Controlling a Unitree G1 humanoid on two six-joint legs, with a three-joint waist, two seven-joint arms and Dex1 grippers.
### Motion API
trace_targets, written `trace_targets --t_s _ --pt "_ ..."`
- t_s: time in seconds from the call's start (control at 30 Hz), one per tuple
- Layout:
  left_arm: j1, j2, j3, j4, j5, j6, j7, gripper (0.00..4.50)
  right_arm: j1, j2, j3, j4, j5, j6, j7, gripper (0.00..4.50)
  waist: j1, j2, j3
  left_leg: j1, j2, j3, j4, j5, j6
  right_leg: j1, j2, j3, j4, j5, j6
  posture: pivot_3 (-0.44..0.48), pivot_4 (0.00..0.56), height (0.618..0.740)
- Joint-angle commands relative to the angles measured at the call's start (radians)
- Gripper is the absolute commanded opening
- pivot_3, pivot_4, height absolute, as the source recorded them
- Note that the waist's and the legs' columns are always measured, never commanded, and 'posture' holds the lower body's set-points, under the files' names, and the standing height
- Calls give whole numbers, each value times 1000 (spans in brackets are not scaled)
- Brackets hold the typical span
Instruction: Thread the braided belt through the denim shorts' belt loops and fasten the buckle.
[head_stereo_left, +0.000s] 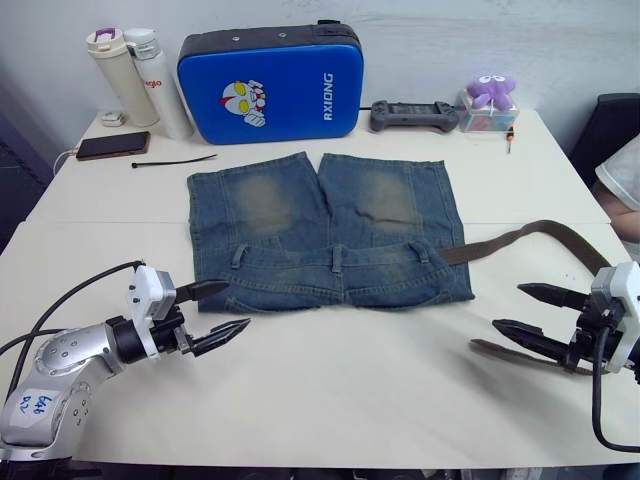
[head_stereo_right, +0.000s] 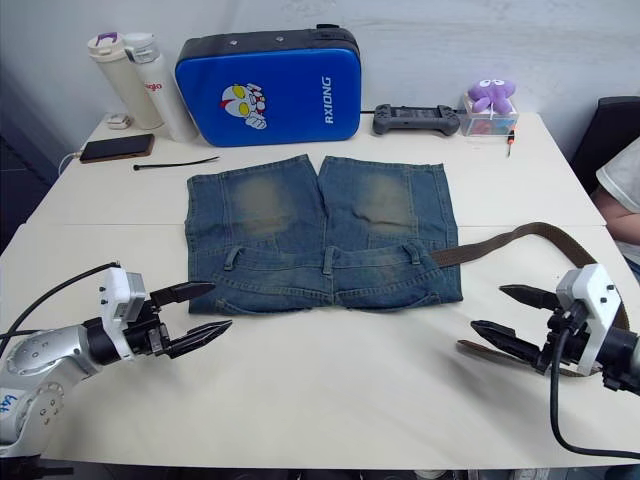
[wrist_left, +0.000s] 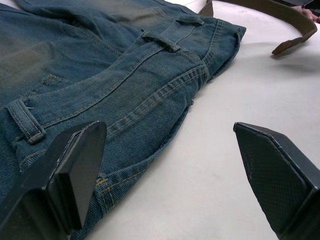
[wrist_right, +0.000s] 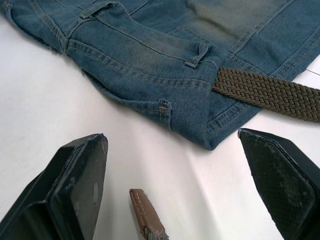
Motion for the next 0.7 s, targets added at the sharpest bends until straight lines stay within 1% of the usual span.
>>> trace_targets --t_s 0.03,0.33,0.57,0.7 --pt "-13 -13 27 -13 -19 -5 13 4474 -14 16 -3 13 -11 -32 13 4500 0 0 0 0 0 0 0 0 0 0 0 0 0 0 0 0 150 739" --pt "-49 -31 20 0 -20 5 23 4474 -45 36 32 46 -50 -61 16 4500 -1 0 0 0 0 0 0 0 0 0 0 0 0 0 0 0 150 739" --pt "-32 -51 33 -30 -42 38 45 4474 -51 49 21 -3 -1 15 -3 4500 0 0 0 0 0 0 0 0 0 0 0 0 0 0 0 0 150 739" --pt "-57 -22 14 -27 -59 59 2 4474 -55 43 -2 -70 36 67 -34 4500 0 0 0 0 0 0 0 0 0 0 0 0 0 0 0 0 150 739"
